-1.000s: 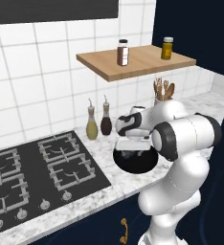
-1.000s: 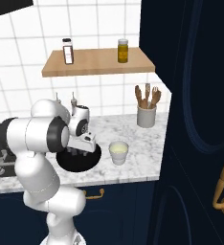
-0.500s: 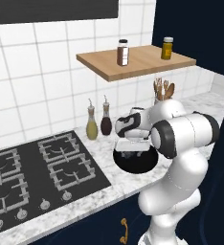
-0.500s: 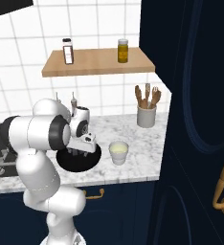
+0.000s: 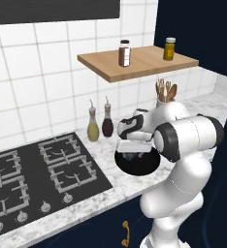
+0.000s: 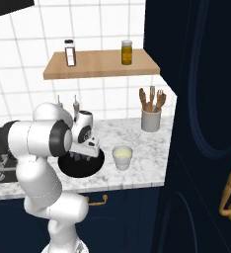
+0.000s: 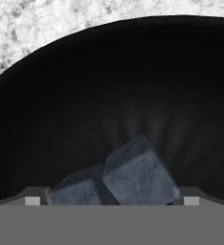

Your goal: Grab a lemon wedge from the fridge and one ice cube from the ice bowl, and put them in the glass of lemonade.

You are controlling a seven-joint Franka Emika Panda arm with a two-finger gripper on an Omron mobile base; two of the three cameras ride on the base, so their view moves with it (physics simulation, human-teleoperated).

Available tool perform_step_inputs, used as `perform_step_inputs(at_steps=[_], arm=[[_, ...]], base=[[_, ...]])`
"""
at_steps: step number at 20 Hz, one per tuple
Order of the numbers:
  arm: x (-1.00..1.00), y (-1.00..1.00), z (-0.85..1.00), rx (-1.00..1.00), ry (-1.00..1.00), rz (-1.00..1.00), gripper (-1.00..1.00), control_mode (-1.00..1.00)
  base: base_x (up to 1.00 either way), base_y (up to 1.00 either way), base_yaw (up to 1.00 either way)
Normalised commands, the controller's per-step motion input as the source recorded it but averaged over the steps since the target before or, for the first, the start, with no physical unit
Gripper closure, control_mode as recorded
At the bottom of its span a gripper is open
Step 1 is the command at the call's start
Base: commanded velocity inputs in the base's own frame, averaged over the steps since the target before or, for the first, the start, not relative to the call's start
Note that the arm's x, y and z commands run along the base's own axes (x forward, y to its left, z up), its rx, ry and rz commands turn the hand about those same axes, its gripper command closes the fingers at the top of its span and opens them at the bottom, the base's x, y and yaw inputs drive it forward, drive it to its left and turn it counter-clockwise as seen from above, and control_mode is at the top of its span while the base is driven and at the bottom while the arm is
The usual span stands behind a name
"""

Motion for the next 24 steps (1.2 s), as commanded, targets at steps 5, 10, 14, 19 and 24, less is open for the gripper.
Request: perform_step_inputs(at_steps=[5, 10, 14, 19, 24], arm=[[0.08, 0.00, -0.19, 0.00, 0.00, 0.02, -1.00, -1.00], [0.00, 0.01, -0.18, 0.02, -0.03, 0.03, -1.00, -1.00], [0.00, 0.09, -0.10, 0.00, 0.00, 0.11, -1.00, -1.00], [0.00, 0.08, -0.07, 0.00, 0.00, 0.11, 1.00, -1.00], [0.00, 0.05, -0.02, 0.00, 0.00, 0.05, 1.00, -1.00]], base=[[0.00, 0.00, 0.00], [0.00, 0.00, 0.00], [0.00, 0.00, 0.00], [0.00, 0.00, 0.00], [0.00, 0.00, 0.00]])
